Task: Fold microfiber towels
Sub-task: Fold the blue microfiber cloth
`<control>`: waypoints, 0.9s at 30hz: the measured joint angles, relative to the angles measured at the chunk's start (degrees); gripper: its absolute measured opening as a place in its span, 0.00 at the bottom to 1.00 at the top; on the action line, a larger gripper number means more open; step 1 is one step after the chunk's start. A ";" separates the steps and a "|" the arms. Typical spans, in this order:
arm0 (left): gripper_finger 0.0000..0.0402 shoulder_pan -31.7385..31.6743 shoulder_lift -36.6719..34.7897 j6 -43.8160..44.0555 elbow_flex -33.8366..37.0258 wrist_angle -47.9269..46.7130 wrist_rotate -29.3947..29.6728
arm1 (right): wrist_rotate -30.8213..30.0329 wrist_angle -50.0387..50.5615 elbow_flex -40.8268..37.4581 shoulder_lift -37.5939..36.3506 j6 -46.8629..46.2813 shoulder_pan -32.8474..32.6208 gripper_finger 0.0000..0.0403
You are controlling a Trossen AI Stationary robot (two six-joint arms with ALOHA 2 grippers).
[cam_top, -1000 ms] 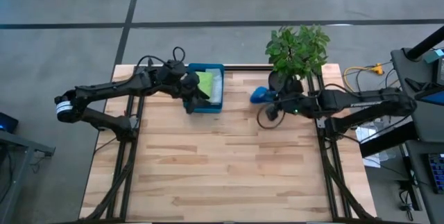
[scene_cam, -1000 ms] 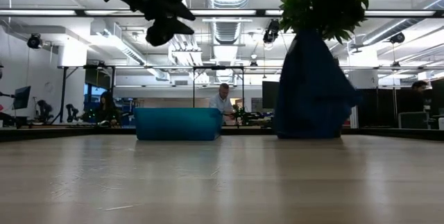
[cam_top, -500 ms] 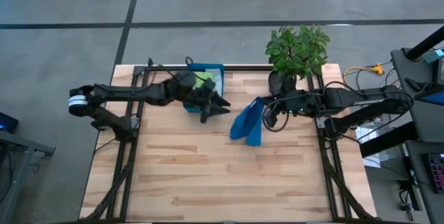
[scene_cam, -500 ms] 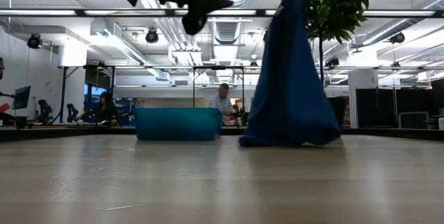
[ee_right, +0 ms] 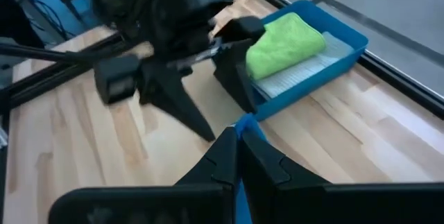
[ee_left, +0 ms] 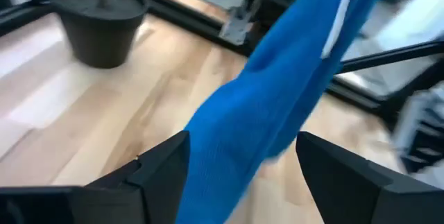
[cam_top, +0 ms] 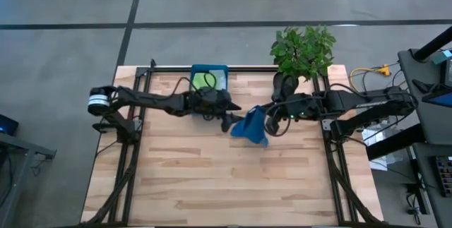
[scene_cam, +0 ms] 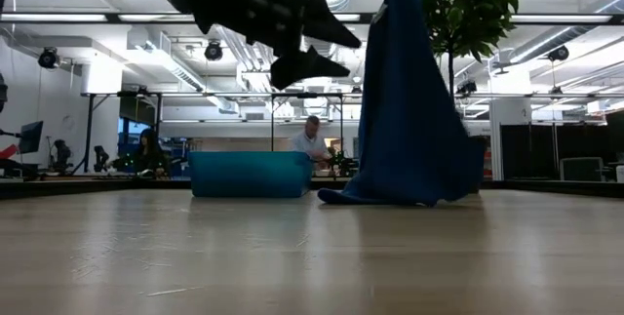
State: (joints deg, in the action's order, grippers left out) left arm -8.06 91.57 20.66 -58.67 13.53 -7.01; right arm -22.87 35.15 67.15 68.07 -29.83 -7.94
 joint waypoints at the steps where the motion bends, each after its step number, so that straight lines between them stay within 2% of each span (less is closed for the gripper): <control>1: 0.62 0.91 0.25 -0.17 0.00 -0.09 2.40 | -0.02 -0.27 -0.01 0.13 -0.16 0.02 0.02; 10: 0.62 7.96 0.65 -7.59 -0.46 -0.01 25.31 | -0.01 -4.61 -0.01 0.29 -0.75 0.05 0.02; 27: 0.62 7.63 1.18 -8.34 0.34 -0.51 21.62 | 2.37 -6.89 2.47 0.25 -0.61 -0.04 0.02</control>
State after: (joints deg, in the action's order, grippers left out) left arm -0.43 92.75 12.32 -58.34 13.03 14.60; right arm -20.50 28.26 69.62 68.31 -30.44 -7.98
